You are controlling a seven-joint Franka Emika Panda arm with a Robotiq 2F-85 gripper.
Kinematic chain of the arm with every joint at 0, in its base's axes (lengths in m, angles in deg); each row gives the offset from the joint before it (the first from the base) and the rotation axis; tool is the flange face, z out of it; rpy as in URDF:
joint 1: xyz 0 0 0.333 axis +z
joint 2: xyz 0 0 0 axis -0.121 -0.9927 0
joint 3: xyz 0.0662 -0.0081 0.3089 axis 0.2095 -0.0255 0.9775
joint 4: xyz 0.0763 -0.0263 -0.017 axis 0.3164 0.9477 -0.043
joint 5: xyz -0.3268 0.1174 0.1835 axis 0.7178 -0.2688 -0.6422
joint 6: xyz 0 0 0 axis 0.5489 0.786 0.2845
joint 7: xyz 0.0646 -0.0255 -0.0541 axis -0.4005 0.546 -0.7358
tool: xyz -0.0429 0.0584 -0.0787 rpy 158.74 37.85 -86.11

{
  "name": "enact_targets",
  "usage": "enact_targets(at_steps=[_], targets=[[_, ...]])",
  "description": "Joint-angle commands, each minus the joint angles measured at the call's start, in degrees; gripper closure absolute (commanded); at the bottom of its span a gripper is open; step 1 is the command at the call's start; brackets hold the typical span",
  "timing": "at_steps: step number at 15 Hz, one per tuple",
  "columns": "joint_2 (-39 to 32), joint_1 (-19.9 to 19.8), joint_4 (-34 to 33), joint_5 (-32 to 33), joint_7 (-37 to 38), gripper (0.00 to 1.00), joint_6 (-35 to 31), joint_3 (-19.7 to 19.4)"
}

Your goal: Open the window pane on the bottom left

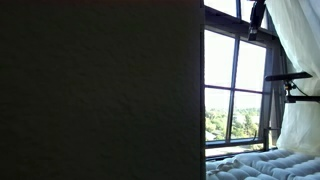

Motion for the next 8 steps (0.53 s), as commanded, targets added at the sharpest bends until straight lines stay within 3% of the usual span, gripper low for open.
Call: enact_targets(at_steps=[1,8], targets=[[0.09,0.84,-0.2,-0.04,-0.04,0.0,0.05,-0.91],[-0.28,0.91,-0.06,-0.55,0.46,0.0,-0.25,-0.91]])
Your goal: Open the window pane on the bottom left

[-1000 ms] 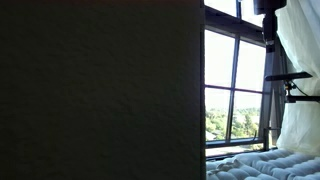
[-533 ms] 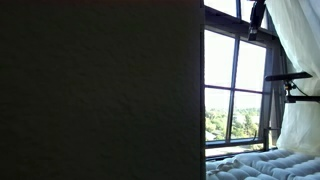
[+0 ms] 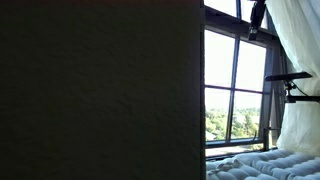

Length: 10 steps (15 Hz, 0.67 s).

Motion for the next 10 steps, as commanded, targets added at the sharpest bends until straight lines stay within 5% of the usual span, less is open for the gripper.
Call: enact_targets(at_steps=[1,6,10], targets=[[-1.05,0.94,-0.57,0.35,0.95,0.0,-0.37,-0.62],[-6.28,1.41,-4.07,6.35,1.17,0.0,-1.9,-0.93],[-10.14,1.34,-5.96,14.72,-1.11,0.0,-10.62,-1.82]])
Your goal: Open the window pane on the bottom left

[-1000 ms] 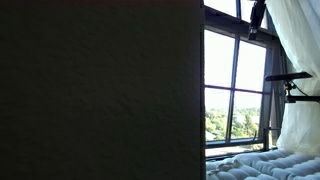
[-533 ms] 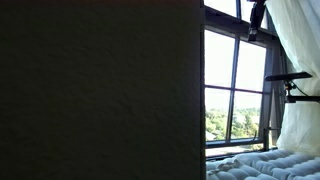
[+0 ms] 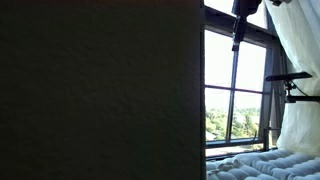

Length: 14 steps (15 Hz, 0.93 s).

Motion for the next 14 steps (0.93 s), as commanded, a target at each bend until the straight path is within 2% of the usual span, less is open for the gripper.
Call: enact_targets(at_steps=[1,3,4,6,9,14], targets=[[-4.37,0.61,-3.83,6.53,-2.82,0.0,-8.99,-1.62],[-6.09,0.44,-5.13,8.59,-4.16,0.0,-14.56,-2.2],[-7.12,0.2,-6.18,7.8,-6.36,0.0,-17.27,-2.3],[-9.63,0.37,-9.16,4.98,-9.95,0.0,-18.35,-2.34],[-13.3,0.82,-14.38,-2.45,-16.34,0.0,-14.3,-1.95],[-20.71,3.57,-26.15,-8.33,-21.94,0.0,-1.56,-3.03]])
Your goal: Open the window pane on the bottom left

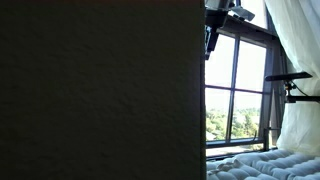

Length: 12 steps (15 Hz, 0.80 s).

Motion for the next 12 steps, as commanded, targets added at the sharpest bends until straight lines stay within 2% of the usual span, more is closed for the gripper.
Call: enact_targets(at_steps=[1,3,7,8,12], targets=[[-6.76,2.86,-11.58,-2.99,-3.54,0.0,9.5,-1.45],[-9.5,4.2,-16.05,-1.81,-2.05,0.0,11.82,-2.35],[-12.77,4.76,-21.61,-2.45,-3.16,0.0,7.46,-2.65],[-13.31,3.55,-22.38,-1.92,-3.18,0.0,6.75,-0.75],[-15.79,2.13,-26.2,-7.01,-7.03,0.0,7.09,1.73]])
